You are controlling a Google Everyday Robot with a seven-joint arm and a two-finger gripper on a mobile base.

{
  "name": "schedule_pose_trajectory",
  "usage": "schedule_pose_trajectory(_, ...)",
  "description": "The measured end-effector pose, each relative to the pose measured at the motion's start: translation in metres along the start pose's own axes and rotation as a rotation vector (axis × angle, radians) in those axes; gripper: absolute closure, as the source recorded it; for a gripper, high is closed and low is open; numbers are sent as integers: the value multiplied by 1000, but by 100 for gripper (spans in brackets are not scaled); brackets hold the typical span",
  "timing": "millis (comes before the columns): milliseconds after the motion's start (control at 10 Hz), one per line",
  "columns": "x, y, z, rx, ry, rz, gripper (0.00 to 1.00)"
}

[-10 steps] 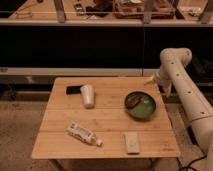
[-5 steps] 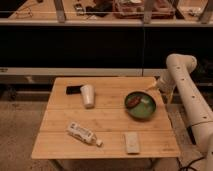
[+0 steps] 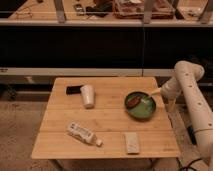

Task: Pick up the ceramic bowl

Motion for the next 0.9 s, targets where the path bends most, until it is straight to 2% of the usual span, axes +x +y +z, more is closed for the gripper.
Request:
schedule_pose_trajectory(200, -1, 0, 12, 39, -9, -2, 20)
schedule_pose_trajectory(300, -1, 3, 22, 54, -17, -4, 24)
schedule_pose_trajectory(500, -3, 7, 34, 56, -29, -12, 40)
schedule_pose_trajectory(600, -3, 8, 36, 56, -31, -16, 45)
schedule_pose_trajectory(900, -5, 14, 46, 48, -41, -30, 46)
